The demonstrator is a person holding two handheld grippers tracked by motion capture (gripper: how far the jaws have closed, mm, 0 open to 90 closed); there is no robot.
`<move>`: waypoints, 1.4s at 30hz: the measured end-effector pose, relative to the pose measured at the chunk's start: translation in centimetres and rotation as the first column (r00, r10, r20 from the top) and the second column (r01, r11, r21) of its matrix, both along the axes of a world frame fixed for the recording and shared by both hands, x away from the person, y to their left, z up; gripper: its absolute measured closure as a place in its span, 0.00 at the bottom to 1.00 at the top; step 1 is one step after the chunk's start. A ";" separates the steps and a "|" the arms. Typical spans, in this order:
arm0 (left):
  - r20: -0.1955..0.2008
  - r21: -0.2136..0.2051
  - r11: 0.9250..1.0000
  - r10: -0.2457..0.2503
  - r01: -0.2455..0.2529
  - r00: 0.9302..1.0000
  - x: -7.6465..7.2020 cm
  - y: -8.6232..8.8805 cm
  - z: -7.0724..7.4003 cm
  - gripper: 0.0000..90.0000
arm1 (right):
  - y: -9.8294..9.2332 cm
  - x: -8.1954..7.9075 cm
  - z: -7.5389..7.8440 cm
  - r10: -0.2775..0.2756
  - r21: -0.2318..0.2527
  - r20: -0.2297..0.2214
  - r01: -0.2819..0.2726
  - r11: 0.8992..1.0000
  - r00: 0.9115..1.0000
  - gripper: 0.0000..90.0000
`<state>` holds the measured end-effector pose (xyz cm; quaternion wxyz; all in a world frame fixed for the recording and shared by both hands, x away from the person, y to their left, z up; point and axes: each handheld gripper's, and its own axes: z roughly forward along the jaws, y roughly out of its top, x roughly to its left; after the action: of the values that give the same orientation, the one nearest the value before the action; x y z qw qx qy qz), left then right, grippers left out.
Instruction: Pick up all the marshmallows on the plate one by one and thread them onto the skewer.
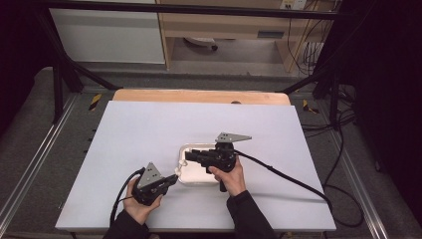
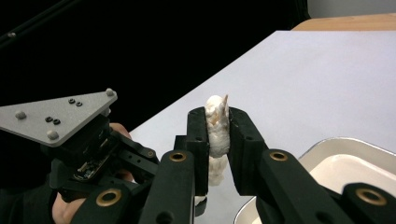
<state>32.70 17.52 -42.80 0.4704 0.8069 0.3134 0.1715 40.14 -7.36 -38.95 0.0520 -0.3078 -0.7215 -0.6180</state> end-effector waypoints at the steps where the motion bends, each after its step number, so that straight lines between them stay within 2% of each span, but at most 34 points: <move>1: 0.008 -0.015 1.000 -0.006 0.006 1.000 0.0 -0.1 0.3 0.99 | 0.1 0.0 -0.2 0.016 -0.015 -0.019 -0.016 1.000 1.000 0.89; 3: 0.039 0.036 0.999 0.013 -0.014 0.999 -0.1 -0.4 0.5 0.99 | 0.7 -0.2 -1.1 0.036 -0.038 -0.037 -0.038 0.999 0.999 0.88; 5: 0.003 0.003 1.000 0.011 -0.011 1.000 0.1 -0.3 0.1 0.99 | 0.9 -0.3 -1.4 0.030 -0.031 -0.020 -0.031 0.999 0.999 0.88; 10: 0.003 -0.003 1.000 0.013 -0.013 1.000 0.1 0.0 0.2 0.99 | 0.8 -0.3 -1.2 0.015 -0.026 -0.011 -0.016 1.000 1.000 0.83; 13: -0.011 -0.005 1.000 0.017 -0.017 1.000 0.2 0.1 0.0 0.99 | 0.4 -0.3 -0.6 -0.009 -0.029 0.015 0.010 1.000 1.000 0.68; 19: -0.013 -0.011 1.000 0.021 -0.021 1.000 0.2 0.2 0.1 0.99 | -0.5 -0.4 0.2 -0.049 -0.116 0.066 0.057 0.992 0.997 0.39; 21: -0.016 -0.010 1.000 0.021 -0.022 1.000 0.2 0.2 0.1 0.99 | -0.8 -0.4 0.1 -0.063 -0.155 0.080 0.075 0.985 0.995 0.30; 28: -0.028 -0.001 1.000 0.022 -0.022 0.999 0.3 0.3 0.3 0.99 | -2.8 -0.2 -0.9 -0.105 -0.268 0.126 0.136 0.954 0.986 0.13; 30: -0.036 -0.003 1.000 0.021 -0.021 0.999 0.3 0.3 0.3 0.99 | -3.5 -0.2 -1.1 -0.098 -0.301 0.113 0.128 0.945 0.989 0.08; 34: -0.050 0.001 1.000 0.012 -0.012 0.999 0.4 0.2 0.4 0.99 | -5.0 -0.1 -1.8 -0.111 -0.364 0.109 0.144 0.920 0.988 0.04; 38: -0.066 0.002 1.000 0.010 -0.010 0.998 0.6 0.3 0.6 0.99 | -6.6 -0.2 -2.2 -0.134 -0.395 0.098 0.162 0.904 0.986 0.02; 42: -0.072 0.008 1.000 0.008 -0.007 0.997 0.7 0.3 0.7 0.99 | -8.5 -0.5 -2.7 -0.160 -0.393 0.112 0.191 0.899 0.981 0.02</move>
<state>33.40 17.85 -42.09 0.4552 0.8131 0.3325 0.1451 39.65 -15.87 -41.60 -0.0958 -0.3517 -0.8038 -0.4701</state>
